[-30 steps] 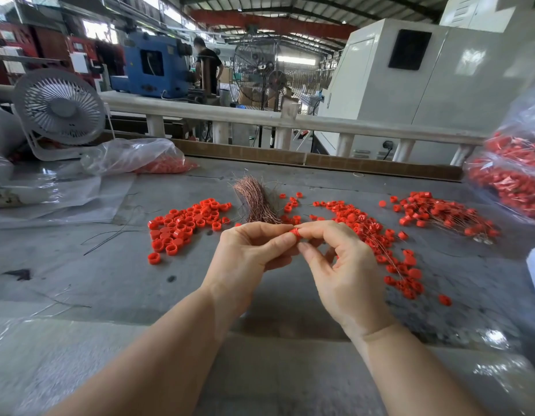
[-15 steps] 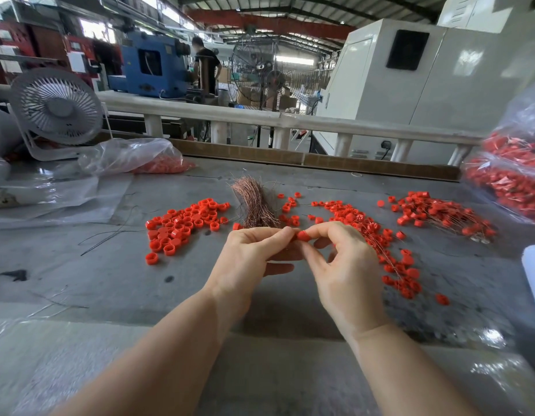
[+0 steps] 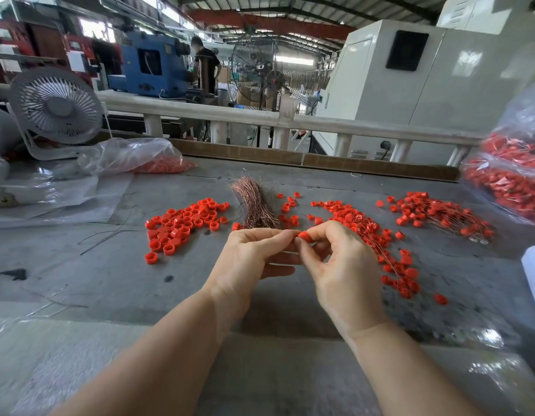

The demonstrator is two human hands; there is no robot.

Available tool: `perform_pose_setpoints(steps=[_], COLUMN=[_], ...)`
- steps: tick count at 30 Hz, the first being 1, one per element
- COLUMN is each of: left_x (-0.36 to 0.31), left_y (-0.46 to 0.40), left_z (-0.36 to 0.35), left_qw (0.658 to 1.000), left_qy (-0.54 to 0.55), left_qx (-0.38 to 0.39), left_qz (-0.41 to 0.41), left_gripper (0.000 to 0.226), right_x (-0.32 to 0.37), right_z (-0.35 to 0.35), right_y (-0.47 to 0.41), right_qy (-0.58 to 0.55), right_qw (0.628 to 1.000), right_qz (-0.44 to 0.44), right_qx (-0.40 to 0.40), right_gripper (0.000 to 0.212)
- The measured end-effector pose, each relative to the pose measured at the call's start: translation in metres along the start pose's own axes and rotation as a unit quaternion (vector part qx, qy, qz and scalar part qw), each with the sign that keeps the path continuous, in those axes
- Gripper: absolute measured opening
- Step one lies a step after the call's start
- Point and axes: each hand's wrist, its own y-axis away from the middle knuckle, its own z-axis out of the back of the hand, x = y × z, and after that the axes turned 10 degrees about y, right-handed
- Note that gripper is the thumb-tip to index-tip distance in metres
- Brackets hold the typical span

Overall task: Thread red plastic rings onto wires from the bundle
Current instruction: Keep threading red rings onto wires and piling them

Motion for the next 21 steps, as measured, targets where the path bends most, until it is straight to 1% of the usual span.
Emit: perform_pose_setpoints(steps=[6,9,15,18,21], left_x=[0.0,0.002,0.008,0.01,0.013], left_y=[-0.001,-0.002,-0.006,-0.007,-0.009], left_z=[0.001,0.002,0.005,0.005,0.007], left_qw=[1.0,1.0,1.0,1.0,1.0], left_qy=[0.0,0.005,0.024,0.024,0.028], left_qx=[-0.001,-0.007,-0.018,-0.004,0.007], left_qz=[-0.005,-0.006,0.01,0.002,0.003], left_gripper=[0.026,0.024,0.011,0.028,0.035], right_x=[0.002,0.001,-0.001,-0.001,0.0], right_z=[-0.001,0.0,0.0,0.0,0.001], right_y=[0.0,0.0,0.001,0.002,0.001], right_qy=[0.022,0.023,0.046,0.036,0.021], right_qw=[1.0,0.999,0.998,0.998,0.998], right_qz=[0.013,0.026,0.052,0.059,0.066], right_qx=[-0.015,-0.01,0.005,0.009,0.01], right_gripper=[0.009,0.006,0.01,0.011,0.009])
